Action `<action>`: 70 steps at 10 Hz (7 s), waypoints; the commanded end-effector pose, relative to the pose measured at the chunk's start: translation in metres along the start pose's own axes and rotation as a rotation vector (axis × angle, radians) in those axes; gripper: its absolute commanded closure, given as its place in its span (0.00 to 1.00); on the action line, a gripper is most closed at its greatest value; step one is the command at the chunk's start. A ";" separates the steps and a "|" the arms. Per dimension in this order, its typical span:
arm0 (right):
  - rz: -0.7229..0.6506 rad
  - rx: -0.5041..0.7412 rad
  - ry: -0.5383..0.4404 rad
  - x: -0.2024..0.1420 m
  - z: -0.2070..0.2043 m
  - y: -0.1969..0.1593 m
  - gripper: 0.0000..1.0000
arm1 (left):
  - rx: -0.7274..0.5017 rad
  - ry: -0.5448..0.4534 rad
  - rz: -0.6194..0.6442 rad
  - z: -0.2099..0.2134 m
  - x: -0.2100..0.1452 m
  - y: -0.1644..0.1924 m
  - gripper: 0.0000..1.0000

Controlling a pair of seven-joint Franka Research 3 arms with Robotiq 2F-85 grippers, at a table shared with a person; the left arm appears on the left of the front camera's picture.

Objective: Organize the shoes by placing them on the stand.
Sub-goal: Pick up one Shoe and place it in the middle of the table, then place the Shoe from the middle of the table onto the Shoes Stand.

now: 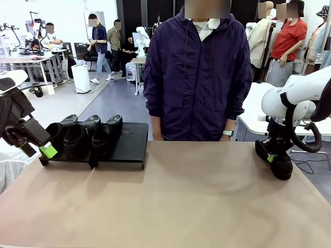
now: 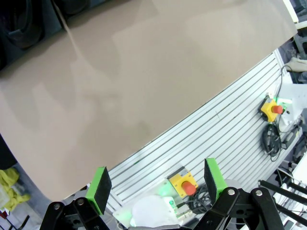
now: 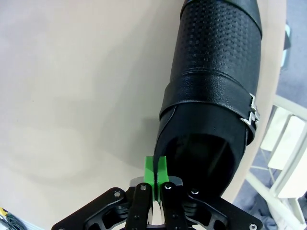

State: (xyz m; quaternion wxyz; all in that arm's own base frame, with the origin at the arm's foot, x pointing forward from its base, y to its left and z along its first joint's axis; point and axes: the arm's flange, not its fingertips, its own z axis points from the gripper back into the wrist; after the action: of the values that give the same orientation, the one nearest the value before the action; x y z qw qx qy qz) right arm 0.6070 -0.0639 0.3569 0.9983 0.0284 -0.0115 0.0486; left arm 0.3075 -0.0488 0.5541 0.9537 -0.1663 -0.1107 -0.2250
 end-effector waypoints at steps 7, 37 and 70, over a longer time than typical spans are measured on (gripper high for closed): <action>-0.095 -0.071 0.002 -0.063 0.118 0.022 1.00 | -0.018 -0.005 0.009 0.001 -0.001 -0.001 0.00; -0.027 0.013 -0.027 -0.184 0.012 0.444 1.00 | -0.018 -0.005 0.009 0.001 -0.001 -0.001 0.00; -0.014 0.394 -0.181 -0.373 0.207 0.135 0.00 | -0.018 -0.005 0.009 0.001 -0.001 -0.001 0.00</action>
State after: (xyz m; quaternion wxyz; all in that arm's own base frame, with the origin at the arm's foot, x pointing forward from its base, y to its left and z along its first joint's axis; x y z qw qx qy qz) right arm 0.2197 0.0229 0.5596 0.9711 0.2198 -0.0889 0.0269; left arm 0.3075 -0.0481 0.5543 0.9540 -0.1664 -0.1102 -0.2239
